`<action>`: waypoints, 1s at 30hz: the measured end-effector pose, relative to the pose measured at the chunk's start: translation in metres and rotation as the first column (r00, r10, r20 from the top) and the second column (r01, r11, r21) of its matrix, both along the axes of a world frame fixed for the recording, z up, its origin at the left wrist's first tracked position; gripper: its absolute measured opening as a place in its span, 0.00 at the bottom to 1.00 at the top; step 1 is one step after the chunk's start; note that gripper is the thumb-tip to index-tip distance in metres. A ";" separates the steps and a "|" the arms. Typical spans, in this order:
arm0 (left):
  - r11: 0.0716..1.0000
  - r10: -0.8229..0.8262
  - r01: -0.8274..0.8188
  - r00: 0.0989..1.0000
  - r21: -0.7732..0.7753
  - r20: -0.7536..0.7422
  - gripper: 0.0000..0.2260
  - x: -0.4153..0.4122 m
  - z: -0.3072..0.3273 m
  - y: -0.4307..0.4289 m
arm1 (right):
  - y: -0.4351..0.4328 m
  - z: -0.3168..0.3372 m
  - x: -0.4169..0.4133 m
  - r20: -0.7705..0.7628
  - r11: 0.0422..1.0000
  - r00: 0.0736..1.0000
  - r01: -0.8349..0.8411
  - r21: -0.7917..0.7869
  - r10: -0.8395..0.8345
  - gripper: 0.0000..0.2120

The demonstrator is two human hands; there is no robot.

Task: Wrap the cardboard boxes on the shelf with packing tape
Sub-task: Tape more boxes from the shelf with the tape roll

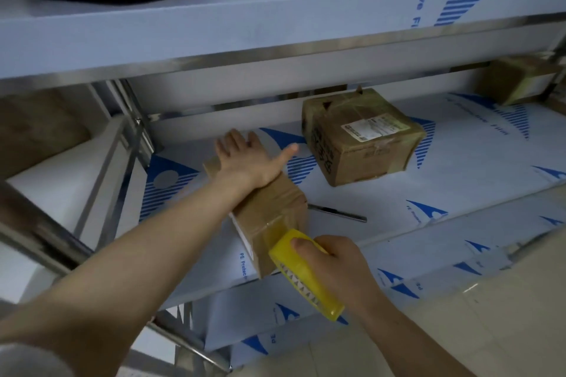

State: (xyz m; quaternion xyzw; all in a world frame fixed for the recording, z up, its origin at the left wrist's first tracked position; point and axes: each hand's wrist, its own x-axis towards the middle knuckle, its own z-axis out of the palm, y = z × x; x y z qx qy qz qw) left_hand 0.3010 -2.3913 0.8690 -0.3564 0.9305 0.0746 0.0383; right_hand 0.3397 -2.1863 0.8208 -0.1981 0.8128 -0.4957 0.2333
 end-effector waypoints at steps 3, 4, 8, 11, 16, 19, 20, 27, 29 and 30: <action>0.983 -0.178 0.177 0.984 0.043 0.019 0.50 0.014 -0.008 0.035 | -0.004 0.001 -0.003 0.000 1.000 1.000 -0.023 -0.011 0.023 0.26; 0.980 -0.198 0.198 0.980 0.036 0.013 0.47 0.015 -0.010 0.038 | -0.004 0.001 -0.003 -0.005 1.000 1.000 -0.028 -0.003 0.028 0.26; 0.986 -0.163 0.163 0.987 0.033 0.001 0.45 0.018 -0.004 0.041 | -0.003 0.003 -0.006 -0.020 0.999 0.999 -0.050 0.015 0.050 0.25; 0.983 -0.185 0.185 0.983 0.007 0.002 0.46 0.027 -0.010 0.054 | -0.004 0.004 -0.007 -0.054 0.998 0.997 -0.051 0.022 0.052 0.25; 0.983 -0.168 0.169 0.985 0.076 -0.026 0.43 0.019 -0.004 0.036 | -0.007 0.000 -0.010 -0.051 0.998 0.998 -0.047 0.046 0.049 0.29; 0.998 0.025 -0.027 0.999 -0.051 -0.035 0.43 0.011 -0.005 -0.006 | -0.009 0.001 -0.011 -0.049 0.997 0.997 -0.054 0.052 0.057 0.29; 0.992 0.095 -0.097 0.995 -0.077 -0.019 0.42 0.010 -0.007 -0.016 | -0.009 0.001 -0.011 -0.048 0.997 0.997 -0.051 0.055 0.054 0.29; 0.982 0.119 -0.135 0.986 -0.136 -0.115 0.25 -0.006 -0.007 -0.053 | -0.010 0.000 -0.012 -0.055 0.995 0.997 -0.047 0.084 0.051 0.28; 0.976 0.154 -0.172 0.978 -0.135 -0.139 0.23 -0.006 -0.005 -0.062 | -0.011 0.000 -0.013 -0.053 0.994 0.998 -0.038 0.102 0.044 0.28; 0.973 0.174 -0.194 0.972 -0.123 -0.155 0.23 -0.007 -0.004 -0.064 | -0.011 0.001 -0.013 -0.050 0.994 0.998 -0.031 0.106 0.036 0.28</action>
